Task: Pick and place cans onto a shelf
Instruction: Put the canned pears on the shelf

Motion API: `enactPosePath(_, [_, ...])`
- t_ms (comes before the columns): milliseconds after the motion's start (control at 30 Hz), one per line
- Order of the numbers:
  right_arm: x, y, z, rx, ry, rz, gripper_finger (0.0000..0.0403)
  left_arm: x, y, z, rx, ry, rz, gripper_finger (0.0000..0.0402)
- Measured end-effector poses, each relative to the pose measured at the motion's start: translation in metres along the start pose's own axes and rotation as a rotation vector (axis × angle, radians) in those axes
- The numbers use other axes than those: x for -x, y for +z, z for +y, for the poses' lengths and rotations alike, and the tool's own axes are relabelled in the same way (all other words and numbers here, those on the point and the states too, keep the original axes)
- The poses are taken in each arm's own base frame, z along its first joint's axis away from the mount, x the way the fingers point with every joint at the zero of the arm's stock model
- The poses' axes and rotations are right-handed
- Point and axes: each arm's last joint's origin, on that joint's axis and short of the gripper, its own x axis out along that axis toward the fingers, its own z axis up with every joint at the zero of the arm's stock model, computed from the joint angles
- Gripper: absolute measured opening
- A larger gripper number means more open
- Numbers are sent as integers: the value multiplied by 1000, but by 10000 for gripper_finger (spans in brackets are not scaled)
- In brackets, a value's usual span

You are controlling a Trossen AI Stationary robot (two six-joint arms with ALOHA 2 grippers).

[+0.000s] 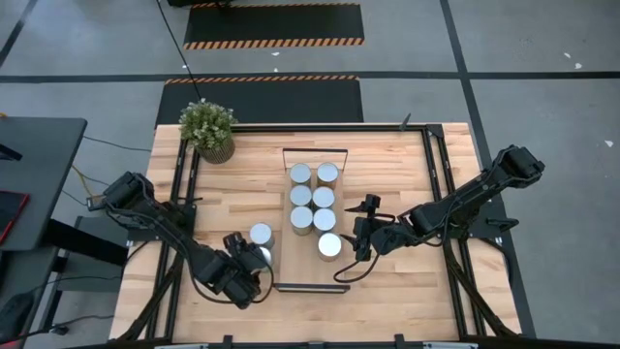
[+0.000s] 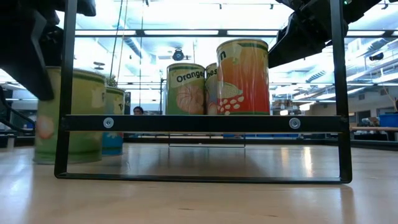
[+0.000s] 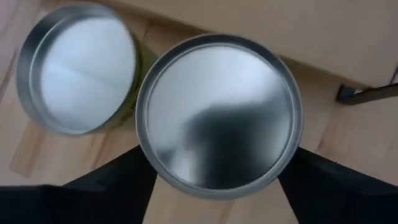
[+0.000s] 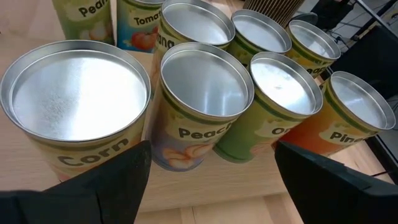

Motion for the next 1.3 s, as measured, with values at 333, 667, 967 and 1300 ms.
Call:
enactPosePath(333, [0,0,0,0,0,0,350,0,1,-2,-60,-11,-16,277])
enactPosePath(667, [0,0,0,-1,0,0,350,1,-1,-5,-102,-53,-1,287])
enactPosePath(967, [0,0,0,-3,3,-2,350,-11,-1,-10,-223,-11,-15,350])
enactPosePath(1300, [0,1,1,-10,12,-10,350,-16,8,-12,-321,-17,-74,359])
